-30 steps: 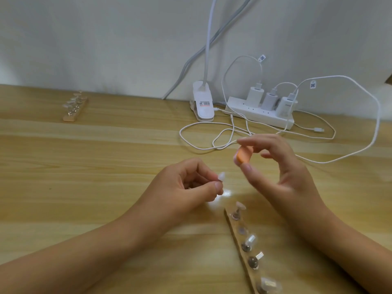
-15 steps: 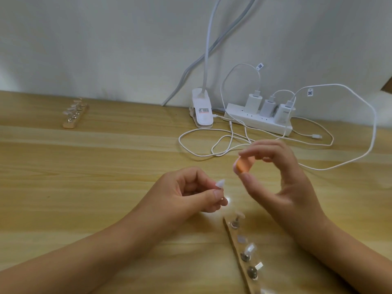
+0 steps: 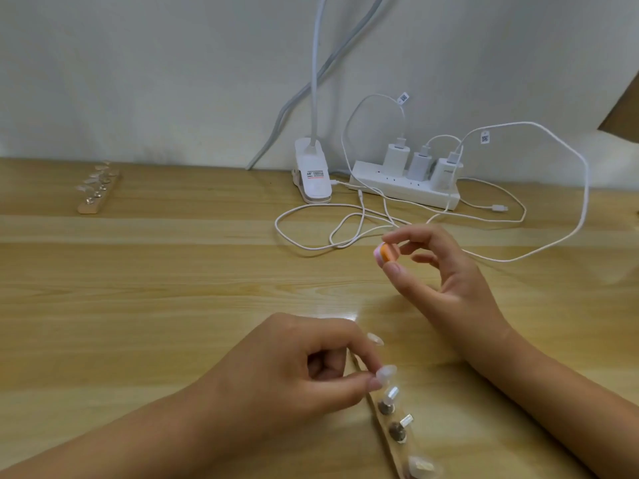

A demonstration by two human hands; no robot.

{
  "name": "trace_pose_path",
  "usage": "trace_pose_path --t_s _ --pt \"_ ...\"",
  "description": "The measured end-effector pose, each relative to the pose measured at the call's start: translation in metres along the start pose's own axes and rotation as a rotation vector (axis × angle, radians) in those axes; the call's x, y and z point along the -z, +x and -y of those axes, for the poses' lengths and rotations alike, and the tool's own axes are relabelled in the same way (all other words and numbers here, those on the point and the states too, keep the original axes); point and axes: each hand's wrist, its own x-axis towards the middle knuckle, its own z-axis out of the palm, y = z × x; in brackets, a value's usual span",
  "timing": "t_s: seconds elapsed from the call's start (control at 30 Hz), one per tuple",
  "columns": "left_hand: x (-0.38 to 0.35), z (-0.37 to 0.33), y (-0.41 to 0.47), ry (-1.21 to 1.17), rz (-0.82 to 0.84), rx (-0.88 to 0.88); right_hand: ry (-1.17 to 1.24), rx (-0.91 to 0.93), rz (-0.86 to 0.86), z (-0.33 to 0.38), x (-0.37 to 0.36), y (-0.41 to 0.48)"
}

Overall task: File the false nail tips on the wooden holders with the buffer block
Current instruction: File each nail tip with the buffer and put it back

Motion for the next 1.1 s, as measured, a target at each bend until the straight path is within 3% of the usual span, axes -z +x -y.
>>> trace_pose_path --t_s 0.13,0.33,0.63,0.83,1.0,1.1 --pt "-0.007 0.001 0.003 0.164 -0.037 -0.026 0.019 -0.005 0.016 0.001 -0.001 0.000" --pt "-0.002 0.007 0.004 0.186 -0.108 0.056 0.079 -0.039 0.031 -0.001 0.002 0.000" --pt "-0.003 -0.005 -0.008 0.455 0.069 -0.158 0.187 -0.090 0.020 -0.004 0.003 0.002" --pt "-0.014 -0.011 -0.004 0.587 -0.003 -0.202 0.158 -0.068 0.049 -0.001 0.000 0.000" --pt "-0.021 -0.011 -0.003 0.512 -0.031 -0.043 0.172 -0.085 0.042 0.001 0.000 0.000" --pt "-0.023 -0.010 -0.002 0.246 -0.023 0.139 0.238 -0.121 0.037 0.001 0.001 0.002"
